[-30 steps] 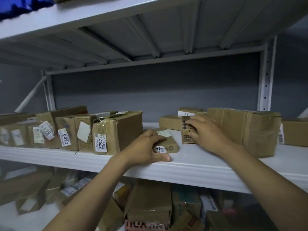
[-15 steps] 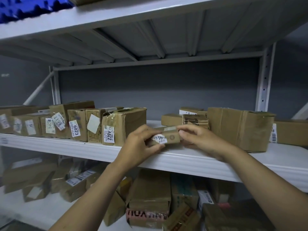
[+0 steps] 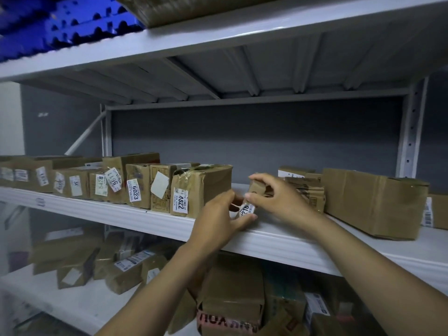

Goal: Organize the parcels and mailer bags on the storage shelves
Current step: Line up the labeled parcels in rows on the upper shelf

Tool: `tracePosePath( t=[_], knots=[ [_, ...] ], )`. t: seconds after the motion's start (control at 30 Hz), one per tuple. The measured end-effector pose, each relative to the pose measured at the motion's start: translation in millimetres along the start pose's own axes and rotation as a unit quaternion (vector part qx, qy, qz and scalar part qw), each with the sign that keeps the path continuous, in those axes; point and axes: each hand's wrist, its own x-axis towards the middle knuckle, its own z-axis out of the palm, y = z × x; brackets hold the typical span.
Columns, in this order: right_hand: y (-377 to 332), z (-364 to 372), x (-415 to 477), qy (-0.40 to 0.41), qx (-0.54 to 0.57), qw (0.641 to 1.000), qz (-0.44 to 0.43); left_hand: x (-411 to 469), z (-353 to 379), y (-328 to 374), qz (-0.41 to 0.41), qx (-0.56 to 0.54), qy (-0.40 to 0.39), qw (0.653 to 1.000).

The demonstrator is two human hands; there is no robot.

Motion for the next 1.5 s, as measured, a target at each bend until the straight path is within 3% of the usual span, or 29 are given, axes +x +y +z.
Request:
tracePosePath(
  t=[0.13, 0.23, 0.33, 0.5, 0.57, 0.67, 0.9, 1.3, 1.5],
  knots=[
    [-8, 11, 10, -0.016, -0.017, 1.000, -0.014, -2, -19, -10, 0.027, 0.014, -0.005, 1.000],
    [-11, 22, 19, -0.062, -0.012, 0.998, 0.003, 3, -32, -26, 0.088, 0.126, 0.073, 0.985],
    [-15, 26, 25, -0.126, 0.012, 0.991, 0.034, 15, -47, -42, 0.093, 0.193, 0.129, 0.968],
    [-15, 26, 34, -0.202, 0.108, 0.969, 0.088, 31, -69, -66, -0.002, 0.242, 0.017, 0.970],
    [-17, 33, 38, -0.189, 0.097, 0.974, 0.073, 35, -75, -75, -0.016, 0.247, -0.021, 0.969],
    [-19, 47, 45, -0.139, -0.009, 0.990, 0.014, 38, -80, -83, -0.009, 0.242, -0.058, 0.969],
    [-17, 64, 52, -0.059, -0.086, 0.994, -0.011, 44, -84, -92, -0.002, 0.249, -0.061, 0.967],
    [-16, 72, 47, -0.066, -0.082, 0.994, -0.005, 51, -94, -91, 0.010, 0.233, -0.102, 0.967],
    [-20, 67, 46, -0.089, -0.136, 0.987, -0.019, 49, -94, -81, 0.033, 0.280, -0.121, 0.952]
  ],
)
